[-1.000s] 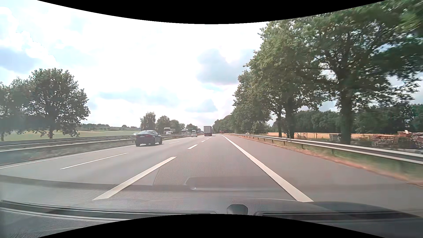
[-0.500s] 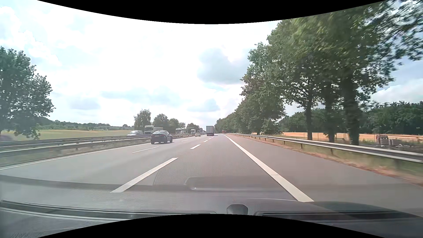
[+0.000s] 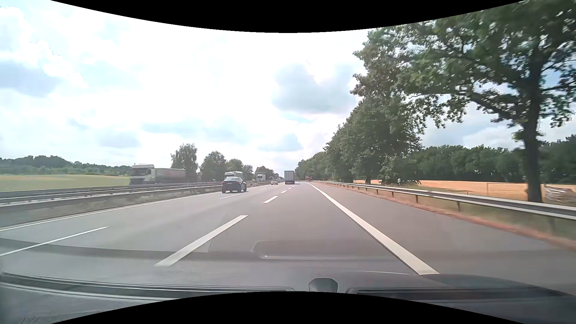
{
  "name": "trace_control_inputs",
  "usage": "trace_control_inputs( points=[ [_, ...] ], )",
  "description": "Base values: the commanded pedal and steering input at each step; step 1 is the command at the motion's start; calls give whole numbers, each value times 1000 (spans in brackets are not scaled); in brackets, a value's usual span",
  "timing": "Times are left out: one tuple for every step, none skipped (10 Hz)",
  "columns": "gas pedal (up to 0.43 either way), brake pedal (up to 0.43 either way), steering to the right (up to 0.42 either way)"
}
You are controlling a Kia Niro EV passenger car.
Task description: Follow the waypoints while adhering to traffic rules and regulations
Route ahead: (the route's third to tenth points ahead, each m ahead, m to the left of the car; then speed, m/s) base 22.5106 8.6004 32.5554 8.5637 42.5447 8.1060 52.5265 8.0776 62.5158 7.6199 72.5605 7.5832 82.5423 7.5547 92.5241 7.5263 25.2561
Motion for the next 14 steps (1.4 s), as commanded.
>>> trace_control_inputs(
  points=[
    [831, 0, -7],
    [831, 0, -7],
    [831, 0, -6],
    [831, 0, -5],
    [831, 0, 1],
    [831, 0, 6],
    [831, 0, 9],
    [831, 0, 10],
    [823, 0, 7],
    [823, 0, 1],
    [823, 0, -4],
    [823, 0, -6],
    [823, 0, -8],
    [823, 0, -9]
  ],
)
